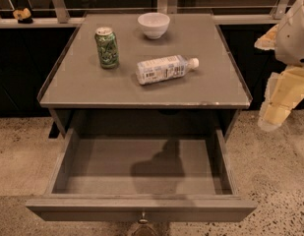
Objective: Place blue plastic bottle into top drawer
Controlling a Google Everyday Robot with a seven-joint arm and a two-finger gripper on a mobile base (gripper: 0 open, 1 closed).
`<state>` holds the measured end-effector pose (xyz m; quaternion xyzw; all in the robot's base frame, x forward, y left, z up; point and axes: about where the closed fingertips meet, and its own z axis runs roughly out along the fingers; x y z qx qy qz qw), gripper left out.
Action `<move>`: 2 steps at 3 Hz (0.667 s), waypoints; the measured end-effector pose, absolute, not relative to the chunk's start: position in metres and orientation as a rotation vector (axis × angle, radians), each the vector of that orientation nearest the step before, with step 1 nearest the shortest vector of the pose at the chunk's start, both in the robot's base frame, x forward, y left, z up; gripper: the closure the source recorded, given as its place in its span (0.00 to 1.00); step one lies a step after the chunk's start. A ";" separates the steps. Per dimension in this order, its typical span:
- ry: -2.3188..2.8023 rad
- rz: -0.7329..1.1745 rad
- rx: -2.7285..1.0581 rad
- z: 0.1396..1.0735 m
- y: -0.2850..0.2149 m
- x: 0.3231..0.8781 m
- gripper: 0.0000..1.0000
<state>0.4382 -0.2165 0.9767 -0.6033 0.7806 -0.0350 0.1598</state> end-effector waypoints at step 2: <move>2.212 -0.120 -1.812 0.969 -0.206 0.469 0.00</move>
Offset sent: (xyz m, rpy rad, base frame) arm 0.0615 0.0209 -0.0239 -0.0896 0.0752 0.1143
